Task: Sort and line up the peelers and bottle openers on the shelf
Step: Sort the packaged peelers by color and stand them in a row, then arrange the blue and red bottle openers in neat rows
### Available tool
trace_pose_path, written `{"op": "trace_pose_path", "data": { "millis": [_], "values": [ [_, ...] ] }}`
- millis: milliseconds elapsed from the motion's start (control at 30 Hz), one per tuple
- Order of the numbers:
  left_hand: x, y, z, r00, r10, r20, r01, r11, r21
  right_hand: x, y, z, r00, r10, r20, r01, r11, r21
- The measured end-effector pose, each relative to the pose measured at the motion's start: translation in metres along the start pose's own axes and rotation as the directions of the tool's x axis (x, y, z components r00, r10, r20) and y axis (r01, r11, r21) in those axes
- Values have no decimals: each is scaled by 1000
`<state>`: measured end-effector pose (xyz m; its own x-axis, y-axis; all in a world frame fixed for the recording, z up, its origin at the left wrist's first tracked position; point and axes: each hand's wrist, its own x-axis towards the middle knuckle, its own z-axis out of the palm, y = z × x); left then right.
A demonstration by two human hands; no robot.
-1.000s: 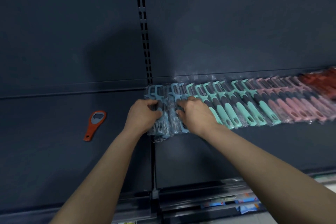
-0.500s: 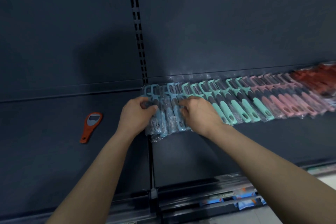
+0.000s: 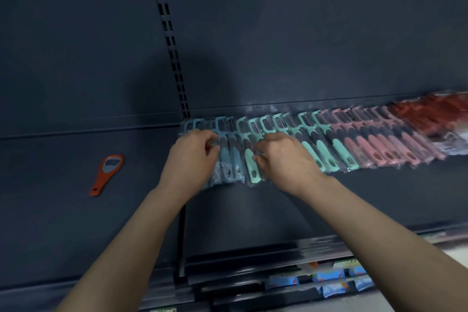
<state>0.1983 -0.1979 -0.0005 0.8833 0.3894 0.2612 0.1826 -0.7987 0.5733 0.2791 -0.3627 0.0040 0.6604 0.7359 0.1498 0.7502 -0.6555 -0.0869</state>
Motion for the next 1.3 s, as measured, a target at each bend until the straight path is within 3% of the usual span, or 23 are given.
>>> {"op": "trace_pose_path", "data": {
  "millis": [233, 600, 967, 1300],
  "values": [
    [-35, 30, -6, 999, 49, 19, -52, 968, 246, -7, 11, -18, 977, -213, -9, 210, 972, -103],
    [-124, 21, -50, 980, -177, -93, 200, 835, 512, -13, -59, -18, 835, -548, -43, 547, 837, -22],
    [-223, -84, -146, 914, -341, -218, 405, 753, 519, -5, -231, 7, 698, -715, -23, 716, 698, 9],
    [-292, -208, -263, 888, -368, -277, 459, 753, 471, 10, -413, 25, 677, -735, -39, 736, 676, 44]
  ]
}}
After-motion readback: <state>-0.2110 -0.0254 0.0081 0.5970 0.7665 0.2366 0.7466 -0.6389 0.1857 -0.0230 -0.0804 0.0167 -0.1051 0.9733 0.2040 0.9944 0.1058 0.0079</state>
